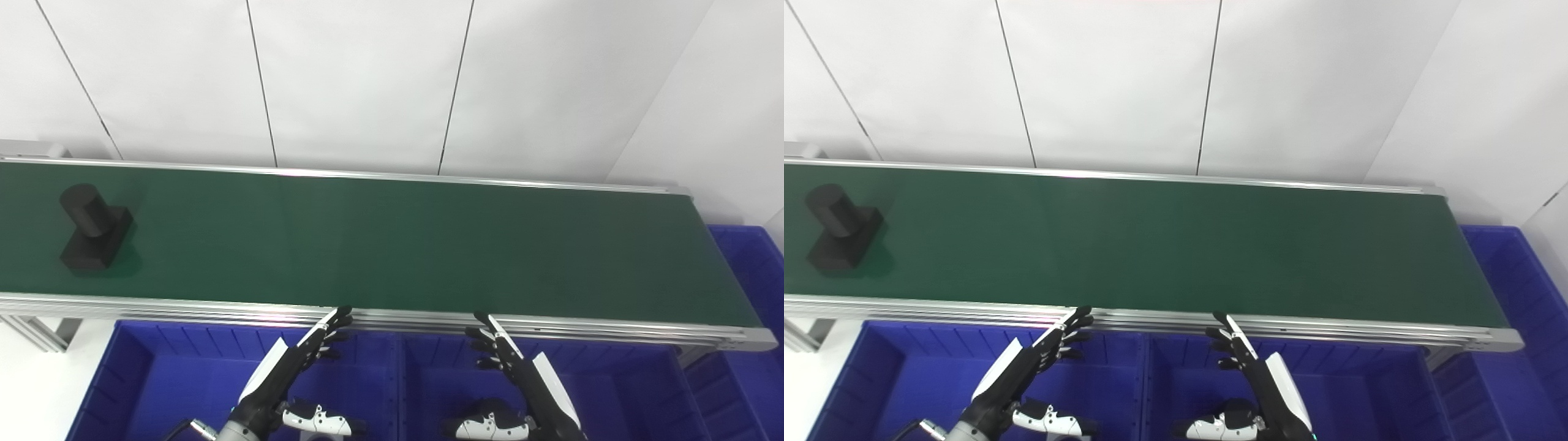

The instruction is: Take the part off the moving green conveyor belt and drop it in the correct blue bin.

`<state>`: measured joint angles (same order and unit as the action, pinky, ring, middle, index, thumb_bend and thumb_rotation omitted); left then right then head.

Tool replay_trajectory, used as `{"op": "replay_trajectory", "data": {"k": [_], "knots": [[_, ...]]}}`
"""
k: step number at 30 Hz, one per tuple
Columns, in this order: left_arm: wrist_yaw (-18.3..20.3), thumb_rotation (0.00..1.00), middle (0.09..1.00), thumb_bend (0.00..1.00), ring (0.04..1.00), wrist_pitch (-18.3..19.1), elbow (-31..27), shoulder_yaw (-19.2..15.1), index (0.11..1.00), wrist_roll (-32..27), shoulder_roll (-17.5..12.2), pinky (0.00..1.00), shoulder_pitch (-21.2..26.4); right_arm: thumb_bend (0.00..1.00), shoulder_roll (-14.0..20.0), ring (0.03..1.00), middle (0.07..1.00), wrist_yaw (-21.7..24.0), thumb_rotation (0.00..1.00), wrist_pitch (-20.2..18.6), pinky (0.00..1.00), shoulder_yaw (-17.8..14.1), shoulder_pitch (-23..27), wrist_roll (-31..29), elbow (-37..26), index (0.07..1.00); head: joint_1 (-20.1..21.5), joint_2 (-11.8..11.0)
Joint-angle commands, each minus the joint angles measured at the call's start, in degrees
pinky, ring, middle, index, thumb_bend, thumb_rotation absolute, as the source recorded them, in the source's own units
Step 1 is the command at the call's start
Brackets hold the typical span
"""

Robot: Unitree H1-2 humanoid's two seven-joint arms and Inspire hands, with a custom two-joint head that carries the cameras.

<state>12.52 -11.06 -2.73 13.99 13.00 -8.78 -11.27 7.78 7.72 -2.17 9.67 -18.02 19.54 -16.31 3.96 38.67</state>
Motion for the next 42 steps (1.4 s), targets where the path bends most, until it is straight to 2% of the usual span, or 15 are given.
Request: {"op": "replay_trajectory", "data": {"k": [1,20,25,42], "knots": [[-0.7,0.18,0.933,0.83,0.873,-1.4,-0.7,0.0,0.955,-0.4,0.3,0.77,1.1,0.82,0.1,0.845,0.875,-0.6,0.13,0.8,0.75,-0.1,0.5,-0.2,-1.4,0.965,0.0,-0.1],[-0.8,0.19,0.935,0.84,0.876,-1.9,-0.4,0.0,0.953,-0.5,0.2,0.78,1.1,0.82,0.0,0.852,0.878,-0.9,0.12,1.4,0.77,-0.1,0.5,-0.3,-1.1,0.966,0.2,-0.3],[-0.8,0.19,0.936,0.83,0.876,-2.0,-0.3,0.1,0.957,-0.1,0.1,0.78,1.0,0.82,0.0,0.853,0.878,-0.9,0.13,1.6,0.76,0.0,0.3,-0.5,-1.0,0.966,0.3,-1.3],[-0.7,0.19,0.938,0.84,0.882,-1.8,-0.4,0.1,0.959,-0.3,0.1,0.79,1.1,0.82,0.1,0.849,0.878,-1.0,0.13,1.7,0.76,0.0,0.4,-0.4,-1.1,0.969,0.2,-0.3]]}}
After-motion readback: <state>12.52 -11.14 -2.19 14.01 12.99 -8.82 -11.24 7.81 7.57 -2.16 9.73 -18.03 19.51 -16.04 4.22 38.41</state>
